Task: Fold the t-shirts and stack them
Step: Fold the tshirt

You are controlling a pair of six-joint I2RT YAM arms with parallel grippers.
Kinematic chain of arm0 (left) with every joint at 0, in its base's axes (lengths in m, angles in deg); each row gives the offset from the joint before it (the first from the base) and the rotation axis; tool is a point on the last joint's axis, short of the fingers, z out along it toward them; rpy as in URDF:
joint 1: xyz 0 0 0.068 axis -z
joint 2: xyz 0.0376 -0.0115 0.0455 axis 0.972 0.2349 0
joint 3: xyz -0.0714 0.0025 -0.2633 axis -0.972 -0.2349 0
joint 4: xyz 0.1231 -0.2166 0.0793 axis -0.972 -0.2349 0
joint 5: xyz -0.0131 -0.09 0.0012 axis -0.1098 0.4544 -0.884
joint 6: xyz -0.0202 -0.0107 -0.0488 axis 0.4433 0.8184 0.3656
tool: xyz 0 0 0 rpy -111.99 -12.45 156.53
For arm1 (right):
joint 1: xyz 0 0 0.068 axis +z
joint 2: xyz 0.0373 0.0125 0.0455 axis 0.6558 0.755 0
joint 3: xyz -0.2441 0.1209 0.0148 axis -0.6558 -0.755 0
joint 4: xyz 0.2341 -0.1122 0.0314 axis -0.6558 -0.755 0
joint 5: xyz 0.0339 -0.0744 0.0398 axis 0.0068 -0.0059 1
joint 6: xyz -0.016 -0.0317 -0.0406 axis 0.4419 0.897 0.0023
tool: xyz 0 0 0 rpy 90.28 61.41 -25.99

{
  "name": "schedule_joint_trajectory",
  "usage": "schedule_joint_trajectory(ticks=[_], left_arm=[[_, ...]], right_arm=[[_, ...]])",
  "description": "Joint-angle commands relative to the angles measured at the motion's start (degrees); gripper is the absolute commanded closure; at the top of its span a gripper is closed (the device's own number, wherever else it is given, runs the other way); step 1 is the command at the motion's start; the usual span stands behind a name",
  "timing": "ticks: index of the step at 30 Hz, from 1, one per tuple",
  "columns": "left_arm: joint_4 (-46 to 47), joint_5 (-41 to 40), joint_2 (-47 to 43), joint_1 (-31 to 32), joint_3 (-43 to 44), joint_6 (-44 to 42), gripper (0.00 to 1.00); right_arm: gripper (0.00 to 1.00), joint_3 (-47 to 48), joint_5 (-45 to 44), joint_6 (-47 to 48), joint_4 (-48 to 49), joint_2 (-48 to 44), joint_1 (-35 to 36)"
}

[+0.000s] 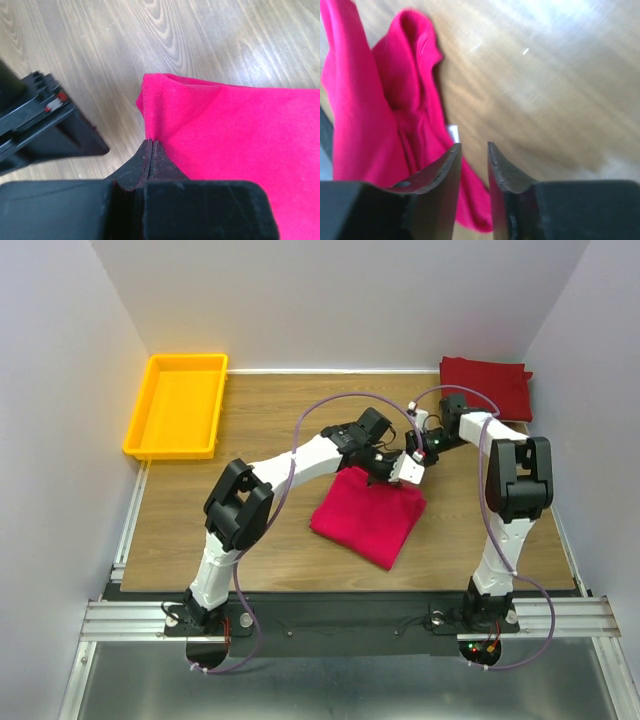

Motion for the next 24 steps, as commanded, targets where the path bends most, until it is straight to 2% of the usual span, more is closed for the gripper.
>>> schedule_joint_trajectory(ticks=[1, 10, 14, 24], left_arm=[[0.53, 0.92, -6.21, 0.55, -1.15, -1.36, 1.00], [0.70, 0.66, -6.39, 0.91, -1.59, -1.80, 1.00], [0.70, 0.48, -6.30, 1.17, -1.42, -1.89, 1.00], [0.70, 0.48, -6.21, 1.96, -1.24, -2.06, 1.00]], right_arm=[[0.70, 0.37, 2.44, 3.74, -8.29, -3.83, 0.53], [0.75, -0.42, 3.59, 6.82, -13.14, -2.08, 0.53], [0.76, -1.83, 2.27, 8.49, -12.70, 1.78, 0.71], [0.77, -4.56, -1.94, 5.16, -4.35, 5.40, 1.06]])
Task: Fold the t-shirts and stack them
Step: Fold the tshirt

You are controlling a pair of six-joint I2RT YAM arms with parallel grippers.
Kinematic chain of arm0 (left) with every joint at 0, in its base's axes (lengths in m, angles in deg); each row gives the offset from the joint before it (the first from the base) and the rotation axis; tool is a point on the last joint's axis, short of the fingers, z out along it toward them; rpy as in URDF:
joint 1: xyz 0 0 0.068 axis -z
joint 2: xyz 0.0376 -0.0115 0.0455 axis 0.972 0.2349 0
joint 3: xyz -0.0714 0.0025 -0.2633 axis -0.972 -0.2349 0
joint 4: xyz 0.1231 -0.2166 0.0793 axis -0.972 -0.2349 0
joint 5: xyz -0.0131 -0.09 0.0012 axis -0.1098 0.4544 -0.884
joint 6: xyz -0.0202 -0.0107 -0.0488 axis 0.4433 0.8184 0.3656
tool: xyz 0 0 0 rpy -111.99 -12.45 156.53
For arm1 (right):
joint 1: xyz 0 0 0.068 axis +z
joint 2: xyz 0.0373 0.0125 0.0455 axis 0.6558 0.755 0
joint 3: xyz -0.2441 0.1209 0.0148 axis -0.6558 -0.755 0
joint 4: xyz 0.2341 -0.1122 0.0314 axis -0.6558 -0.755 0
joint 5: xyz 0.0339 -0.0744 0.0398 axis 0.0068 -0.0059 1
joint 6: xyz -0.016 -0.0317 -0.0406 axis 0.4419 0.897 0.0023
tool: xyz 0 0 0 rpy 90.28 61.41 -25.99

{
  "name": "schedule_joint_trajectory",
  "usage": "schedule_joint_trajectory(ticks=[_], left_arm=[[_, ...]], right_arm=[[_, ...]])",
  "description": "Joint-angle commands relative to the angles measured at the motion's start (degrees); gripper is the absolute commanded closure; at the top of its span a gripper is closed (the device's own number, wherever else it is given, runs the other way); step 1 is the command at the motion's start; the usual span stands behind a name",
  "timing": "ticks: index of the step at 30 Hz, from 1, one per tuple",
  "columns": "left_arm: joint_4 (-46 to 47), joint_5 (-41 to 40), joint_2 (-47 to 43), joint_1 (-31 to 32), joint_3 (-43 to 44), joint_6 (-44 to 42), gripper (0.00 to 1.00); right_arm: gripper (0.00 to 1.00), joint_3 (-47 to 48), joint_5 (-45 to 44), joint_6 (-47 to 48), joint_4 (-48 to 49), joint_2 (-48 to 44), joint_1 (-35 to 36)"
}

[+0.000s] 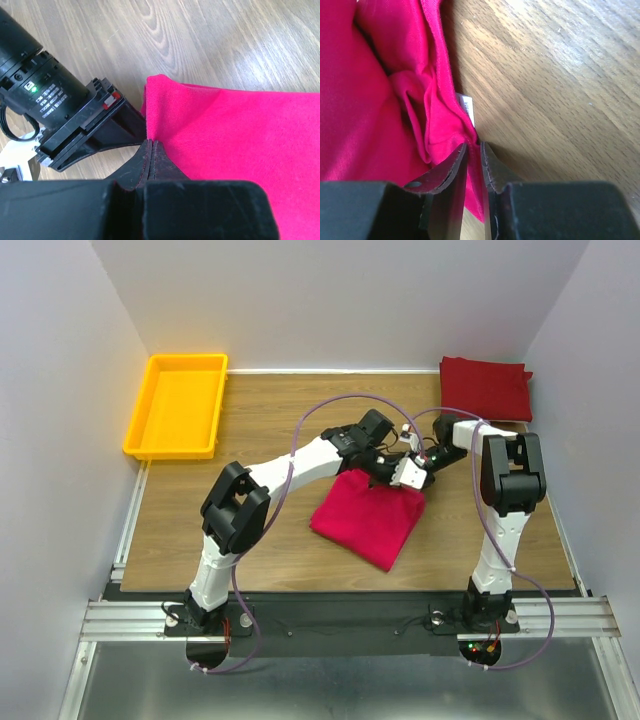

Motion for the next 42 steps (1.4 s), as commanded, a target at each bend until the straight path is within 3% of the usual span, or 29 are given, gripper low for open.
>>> schedule_joint_trajectory(ticks=[1, 42], left_arm=[[0.75, 1.03, -3.61, 0.87, 0.33, -0.90, 1.00], [-1.01, 2.78, 1.57, 2.36, 5.34, -3.98, 1.00]], right_arm=[[0.77, -1.12, -4.63, -0.75, 5.49, 1.22, 0.69], [0.77, -0.69, -6.22, -1.19, 7.33, 2.45, 0.69]])
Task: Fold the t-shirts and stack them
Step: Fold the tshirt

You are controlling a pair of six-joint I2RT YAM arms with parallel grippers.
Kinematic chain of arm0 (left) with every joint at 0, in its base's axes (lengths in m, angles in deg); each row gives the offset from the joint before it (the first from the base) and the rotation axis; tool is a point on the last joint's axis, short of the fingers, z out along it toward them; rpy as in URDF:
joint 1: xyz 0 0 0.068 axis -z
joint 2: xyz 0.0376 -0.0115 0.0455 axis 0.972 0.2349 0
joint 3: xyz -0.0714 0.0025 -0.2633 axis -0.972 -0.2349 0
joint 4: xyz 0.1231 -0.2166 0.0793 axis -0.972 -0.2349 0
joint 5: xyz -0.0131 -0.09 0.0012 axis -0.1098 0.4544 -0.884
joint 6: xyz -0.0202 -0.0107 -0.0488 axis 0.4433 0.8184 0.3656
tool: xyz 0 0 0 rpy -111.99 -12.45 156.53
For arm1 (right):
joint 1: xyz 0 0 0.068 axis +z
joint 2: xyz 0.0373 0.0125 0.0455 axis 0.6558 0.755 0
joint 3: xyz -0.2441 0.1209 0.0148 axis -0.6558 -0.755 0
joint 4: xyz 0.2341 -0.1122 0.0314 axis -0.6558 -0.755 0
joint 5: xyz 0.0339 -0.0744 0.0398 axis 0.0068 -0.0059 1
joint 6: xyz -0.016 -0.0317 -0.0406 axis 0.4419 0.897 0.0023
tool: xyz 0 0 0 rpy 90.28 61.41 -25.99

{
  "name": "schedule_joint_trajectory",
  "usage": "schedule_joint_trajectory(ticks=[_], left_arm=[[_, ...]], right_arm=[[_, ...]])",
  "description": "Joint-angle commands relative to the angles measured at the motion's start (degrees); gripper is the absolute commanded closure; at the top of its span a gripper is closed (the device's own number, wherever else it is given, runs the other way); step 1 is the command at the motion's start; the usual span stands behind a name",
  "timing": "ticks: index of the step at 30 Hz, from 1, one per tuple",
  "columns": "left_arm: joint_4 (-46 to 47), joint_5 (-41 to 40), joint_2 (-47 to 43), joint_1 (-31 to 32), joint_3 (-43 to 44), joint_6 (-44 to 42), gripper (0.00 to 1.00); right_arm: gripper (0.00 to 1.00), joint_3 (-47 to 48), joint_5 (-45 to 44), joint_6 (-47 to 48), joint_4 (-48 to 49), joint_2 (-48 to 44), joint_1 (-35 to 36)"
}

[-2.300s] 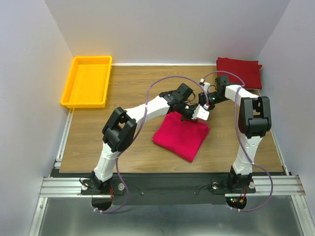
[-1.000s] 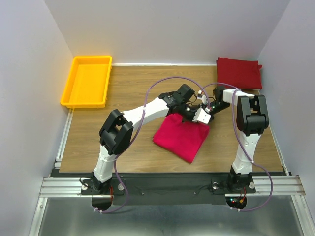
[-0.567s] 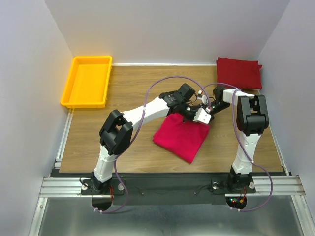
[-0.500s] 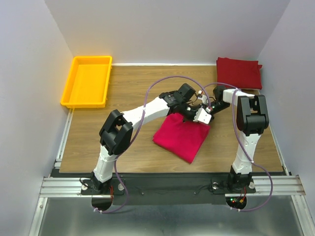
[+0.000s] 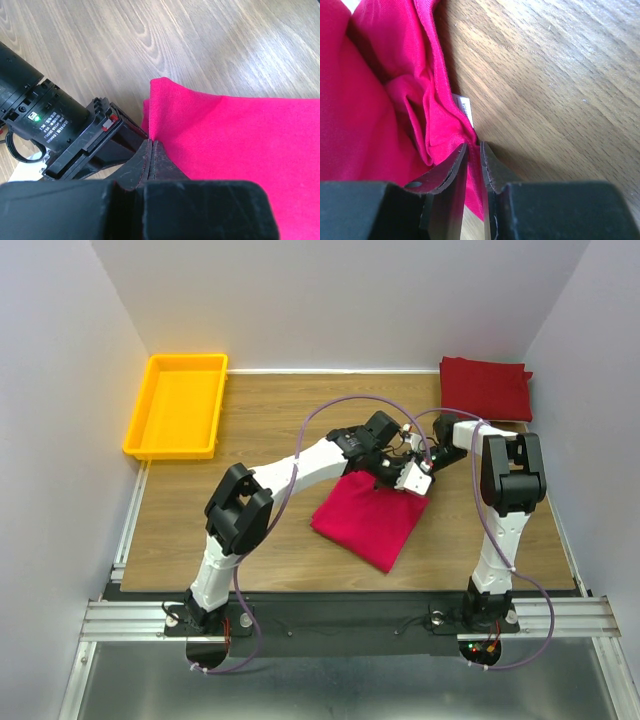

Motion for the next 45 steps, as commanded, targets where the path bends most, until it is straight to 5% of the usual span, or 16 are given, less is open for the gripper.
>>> schedule_joint_trajectory(ticks=[1, 16, 20, 21, 26, 37, 40, 45], left_arm=[[0.41, 1.98, 1.14, 0.57, 3.33, -0.94, 1.00], [4.54, 0.57, 6.14, 0.40, 3.16, 0.37, 1.00], [6.74, -0.66, 6.24, -0.30, 2.54, 2.92, 0.81], [7.61, -0.66, 5.98, -0.57, 2.11, 3.71, 0.69], [8.67, 0.30, 0.18, -4.25, -0.88, 9.24, 0.51], [18.77, 6.81, -18.54, -20.43, -17.65, 45.28, 0.51], [18.95, 5.93, -20.83, -20.61, -23.64, 45.20, 0.51], [20.44, 8.21, -21.10, -20.61, -27.78, 48.88, 0.51]], right_arm=[[0.77, -0.53, -5.52, 1.91, 6.00, 2.37, 0.66], [0.77, -0.01, -5.08, 1.13, 6.70, 2.54, 0.66], [0.77, 2.88, -4.47, 0.07, 7.84, 4.03, 0.75], [0.77, 3.94, -4.56, -0.37, 8.11, 4.65, 0.93], [0.77, 11.76, -5.43, -1.51, 9.25, 9.21, 3.20], [0.73, 40.49, -9.38, -5.99, 10.92, 21.79, 6.82], [0.66, 45.17, -10.27, -8.36, 10.83, 19.69, 6.64], [0.53, 28.89, -8.87, -10.56, 10.75, -0.15, 5.59]])
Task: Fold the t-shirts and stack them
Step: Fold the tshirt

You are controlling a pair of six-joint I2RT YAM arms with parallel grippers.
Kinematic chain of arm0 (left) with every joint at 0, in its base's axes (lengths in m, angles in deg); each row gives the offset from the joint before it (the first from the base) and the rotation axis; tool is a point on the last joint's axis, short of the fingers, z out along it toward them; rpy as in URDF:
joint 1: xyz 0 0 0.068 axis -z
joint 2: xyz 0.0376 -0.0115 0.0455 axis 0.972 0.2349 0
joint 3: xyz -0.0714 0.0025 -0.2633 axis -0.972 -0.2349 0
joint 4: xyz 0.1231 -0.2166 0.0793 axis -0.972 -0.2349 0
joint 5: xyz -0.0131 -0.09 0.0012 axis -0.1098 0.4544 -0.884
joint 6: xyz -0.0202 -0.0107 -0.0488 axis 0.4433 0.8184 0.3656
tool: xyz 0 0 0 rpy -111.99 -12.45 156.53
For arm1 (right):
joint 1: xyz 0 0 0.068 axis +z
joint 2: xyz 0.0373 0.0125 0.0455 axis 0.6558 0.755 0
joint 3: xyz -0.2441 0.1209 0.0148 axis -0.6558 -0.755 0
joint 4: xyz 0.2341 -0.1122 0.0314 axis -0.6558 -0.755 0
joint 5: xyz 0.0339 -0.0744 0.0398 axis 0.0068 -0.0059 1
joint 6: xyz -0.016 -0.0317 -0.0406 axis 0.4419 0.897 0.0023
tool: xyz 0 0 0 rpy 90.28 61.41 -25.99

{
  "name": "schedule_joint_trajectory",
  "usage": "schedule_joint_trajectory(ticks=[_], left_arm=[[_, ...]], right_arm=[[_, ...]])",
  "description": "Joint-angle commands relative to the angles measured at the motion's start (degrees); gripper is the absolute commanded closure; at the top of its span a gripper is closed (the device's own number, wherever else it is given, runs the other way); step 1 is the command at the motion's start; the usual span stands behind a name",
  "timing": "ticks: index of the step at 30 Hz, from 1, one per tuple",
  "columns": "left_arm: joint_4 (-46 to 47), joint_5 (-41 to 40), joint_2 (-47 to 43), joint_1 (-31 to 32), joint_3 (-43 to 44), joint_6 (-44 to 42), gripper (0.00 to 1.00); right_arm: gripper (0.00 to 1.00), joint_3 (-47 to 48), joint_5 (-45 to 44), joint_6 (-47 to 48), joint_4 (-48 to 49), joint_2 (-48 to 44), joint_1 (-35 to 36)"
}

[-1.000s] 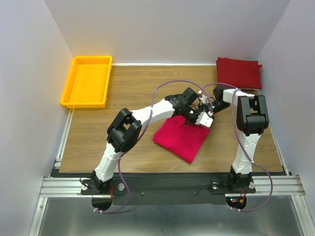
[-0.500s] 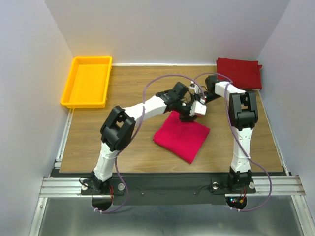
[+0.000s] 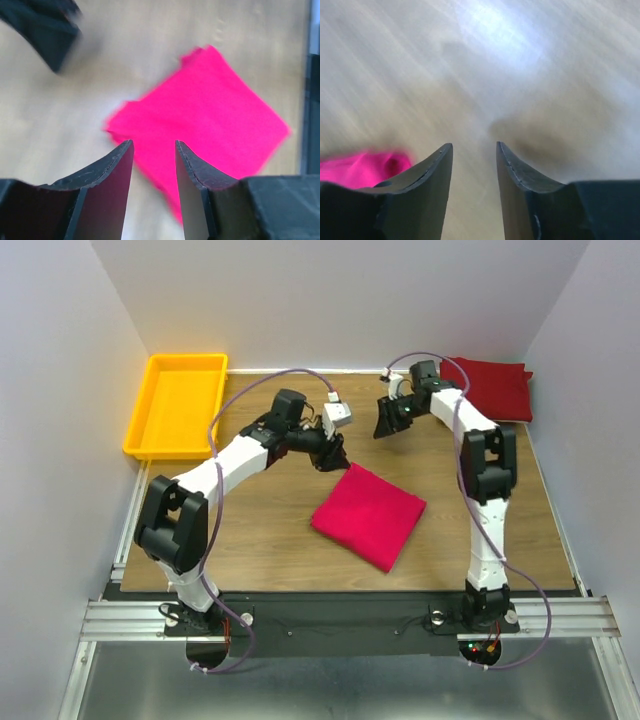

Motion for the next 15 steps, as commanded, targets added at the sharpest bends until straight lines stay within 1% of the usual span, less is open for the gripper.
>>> schedule_joint_trajectory(ticks=[1, 2, 3, 4, 5, 6, 7, 9, 10, 11, 13, 15], left_arm=[[3.07, 5.13, 0.47, 1.18, -2.38, 6.92, 0.51], [4.12, 6.01, 1.52, 1.27, -2.47, 8.41, 0.51], [6.66, 7.50, 2.92, 1.36, -2.65, 11.65, 0.51], [7.81, 8.30, 3.72, 1.53, -2.47, 13.07, 0.51], [8.43, 8.65, 4.51, 2.05, -2.04, 14.13, 0.51], [9.05, 8.57, 5.30, 2.32, -1.51, 15.18, 0.51], [8.97, 8.22, 6.53, 2.84, -1.07, 15.19, 0.51], [8.71, 5.41, 7.42, 3.81, -0.02, 15.28, 0.51], [8.27, 4.62, 8.55, 4.69, 0.34, 15.20, 0.51], [7.66, 2.52, 9.17, 5.04, 0.78, 15.28, 0.51], [5.98, 1.45, 10.40, 5.66, 1.57, 15.46, 0.51], [5.72, -0.48, 11.29, 6.19, 0.78, 16.16, 0.51]], right_arm=[[0.52, -11.99, 0.25, -2.61, 0.87, -19.09, -1.08], [0.50, -15.68, 1.21, -3.31, 0.69, -22.52, -1.25], [0.51, -24.24, 2.96, -4.71, 0.78, -29.52, -1.34], [0.50, -28.07, 3.59, -5.68, 0.78, -32.81, -1.34], [0.50, -32.46, 4.29, -6.91, 0.35, -38.85, -1.34], [0.50, -35.90, 4.12, -7.35, -0.09, -41.52, -1.34], [0.50, -42.28, 3.43, -7.45, -0.62, -43.89, -1.43], [0.48, -47.07, 1.67, -6.92, -2.72, -49.86, -1.43], [0.44, -51.27, 1.05, -6.92, -3.26, -51.37, -1.34], [0.40, -53.14, 0.79, -7.27, -3.70, -52.34, -1.34], [0.23, -56.66, 1.05, -8.14, -4.40, -53.49, -1.34], [0.21, -57.47, -2.11, -10.95, -3.88, -52.97, -1.43]])
